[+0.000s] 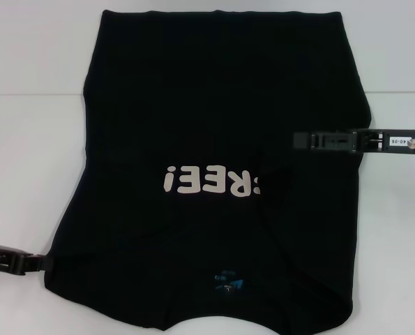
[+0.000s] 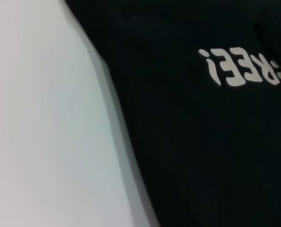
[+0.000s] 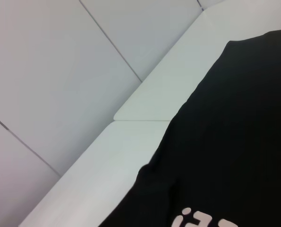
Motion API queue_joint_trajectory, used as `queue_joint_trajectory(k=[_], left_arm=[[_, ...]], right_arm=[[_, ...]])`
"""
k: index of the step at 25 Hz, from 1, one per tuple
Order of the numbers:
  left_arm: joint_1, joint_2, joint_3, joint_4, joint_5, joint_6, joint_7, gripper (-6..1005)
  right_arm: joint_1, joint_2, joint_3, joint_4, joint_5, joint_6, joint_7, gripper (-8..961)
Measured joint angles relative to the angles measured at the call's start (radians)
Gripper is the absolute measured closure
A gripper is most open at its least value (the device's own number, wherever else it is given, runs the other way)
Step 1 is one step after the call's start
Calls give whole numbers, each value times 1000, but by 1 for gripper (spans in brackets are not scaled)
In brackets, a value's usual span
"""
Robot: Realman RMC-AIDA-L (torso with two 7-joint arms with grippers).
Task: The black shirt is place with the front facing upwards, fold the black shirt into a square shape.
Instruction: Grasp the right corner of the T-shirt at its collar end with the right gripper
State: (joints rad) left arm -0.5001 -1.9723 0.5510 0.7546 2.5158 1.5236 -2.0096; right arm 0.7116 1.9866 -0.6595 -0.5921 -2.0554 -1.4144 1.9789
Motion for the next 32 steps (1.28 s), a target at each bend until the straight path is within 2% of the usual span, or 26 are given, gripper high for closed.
queue_joint_trajectory(k=[1, 3, 8, 13, 17, 20, 25, 32], left_arm=[[0, 0, -3, 2, 0, 2, 0, 1001], [0, 0, -11, 8, -3, 14, -2, 1001], [2, 8, -36, 18, -8, 47, -4, 1000], [-3, 8, -61, 19, -10, 60, -5, 1000], [-10, 2, -73, 19, -11, 53, -4, 1000], [-12, -4, -75, 19, -12, 51, -1, 1000], [-17, -10, -76, 12, -12, 50, 4, 1000], [-21, -10, -73, 9, -12, 43, 6, 999]], right_arm=[[0, -2, -3, 0, -5, 3, 4, 29], [1, -9, -9, 0, -25, 4, 29, 29], [10, -54, -13, -1, -153, -27, 171, 29], [6, -103, -14, -1, -252, -149, 275, 28], [-14, -123, -14, 8, -266, -252, 297, 28], [-24, -120, -23, 10, -297, -302, 310, 28], [-27, -99, -25, 6, -374, -319, 313, 27], [-17, -53, -41, -113, -451, -325, 355, 33]])
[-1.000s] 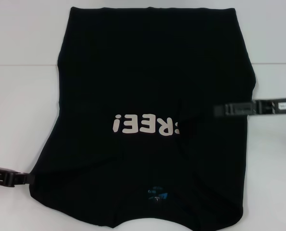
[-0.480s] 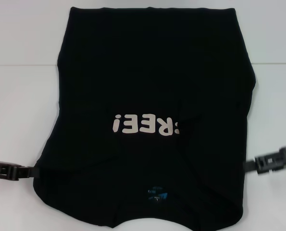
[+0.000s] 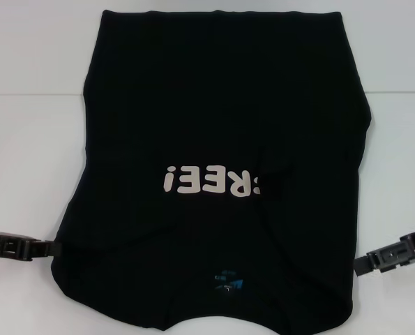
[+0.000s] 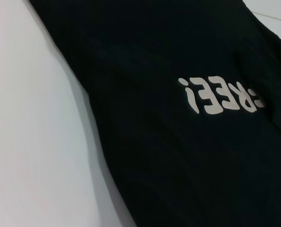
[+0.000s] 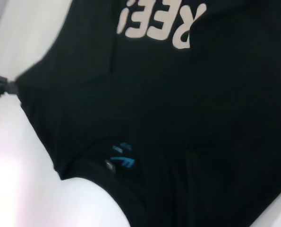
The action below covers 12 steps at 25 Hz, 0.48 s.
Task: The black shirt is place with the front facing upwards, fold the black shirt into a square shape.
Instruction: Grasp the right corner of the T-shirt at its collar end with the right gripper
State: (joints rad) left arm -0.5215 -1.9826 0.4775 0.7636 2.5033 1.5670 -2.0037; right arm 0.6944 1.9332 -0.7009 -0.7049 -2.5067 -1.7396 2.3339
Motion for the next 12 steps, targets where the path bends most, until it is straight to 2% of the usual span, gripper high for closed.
queue_joint_trajectory(k=[6, 12], left_arm=[[-6, 0, 5, -3, 1, -6, 1, 999], [-12, -6, 6, -4, 2, -19, 2, 999]], right_arm=[[23, 61, -124, -223, -27, -23, 84, 39], [77, 108, -246, -279, -107, 32, 128, 45]])
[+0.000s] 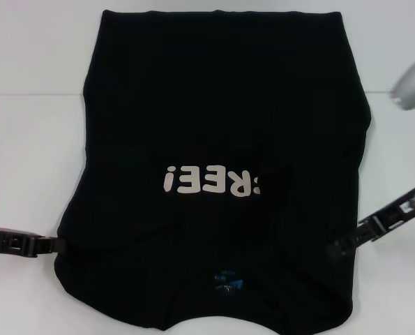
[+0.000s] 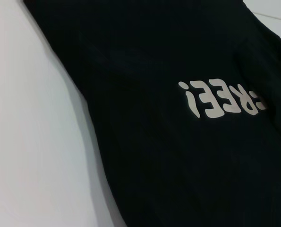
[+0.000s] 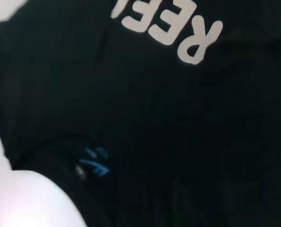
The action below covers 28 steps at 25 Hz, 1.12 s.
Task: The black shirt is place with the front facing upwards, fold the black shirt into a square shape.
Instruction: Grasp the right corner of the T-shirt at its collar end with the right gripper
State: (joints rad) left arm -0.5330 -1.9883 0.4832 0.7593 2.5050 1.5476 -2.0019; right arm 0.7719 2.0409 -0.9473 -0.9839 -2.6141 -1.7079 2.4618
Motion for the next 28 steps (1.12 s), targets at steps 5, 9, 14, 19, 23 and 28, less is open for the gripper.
queue_joint_trajectory(k=[5, 9, 14, 19, 23, 28], left_arm=[[-1, -2, 0, -3, 0, -9, 0, 999], [-5, -1, 0, -12, 0, -15, 2, 999], [-7, -1, 0, -13, -1, -16, 7, 1000], [-7, -1, 0, -13, 1, -21, 9, 1000], [-7, -1, 0, -12, 2, -25, 9, 1000], [-7, -1, 0, -12, 2, -26, 9, 1000]], right_arm=[[43, 41, -77, -2, -74, 53, 20, 50], [72, 53, -159, 11, -86, 82, 51, 54], [80, 57, -268, 12, -82, 109, 110, 59], [75, 59, -362, 9, -76, 125, 152, 65], [71, 59, -421, 5, -66, 135, 178, 69], [71, 59, -468, -1, -70, 133, 206, 74]])
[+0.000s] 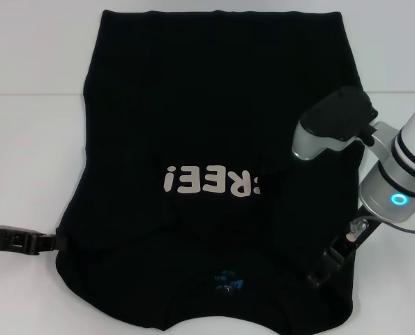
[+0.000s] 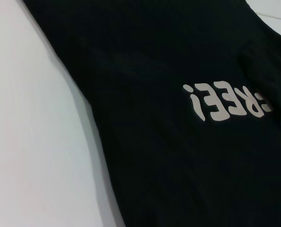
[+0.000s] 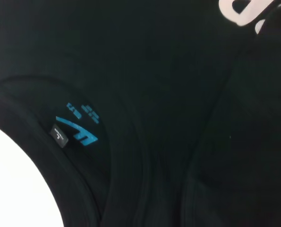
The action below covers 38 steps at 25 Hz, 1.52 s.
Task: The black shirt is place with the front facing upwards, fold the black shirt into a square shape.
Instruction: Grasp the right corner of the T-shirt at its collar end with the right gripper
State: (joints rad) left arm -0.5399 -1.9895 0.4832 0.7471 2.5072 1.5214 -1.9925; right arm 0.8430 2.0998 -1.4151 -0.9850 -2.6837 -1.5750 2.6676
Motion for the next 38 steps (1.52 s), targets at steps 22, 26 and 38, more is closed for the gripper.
queue_joint_trajectory(k=[22, 26, 38], left_arm=[[-6, 2, 0, 0, -2, 0, 5, 999], [-6, 2, 0, 0, -2, 0, 7, 999], [-8, 0, 0, -3, -2, -1, 15, 999]], right_arm=[[23, 1, -66, -3, -32, -13, 57, 308], [33, 3, -70, 2, -29, -13, 61, 320], [37, 6, -126, 1, -26, -16, 92, 450]])
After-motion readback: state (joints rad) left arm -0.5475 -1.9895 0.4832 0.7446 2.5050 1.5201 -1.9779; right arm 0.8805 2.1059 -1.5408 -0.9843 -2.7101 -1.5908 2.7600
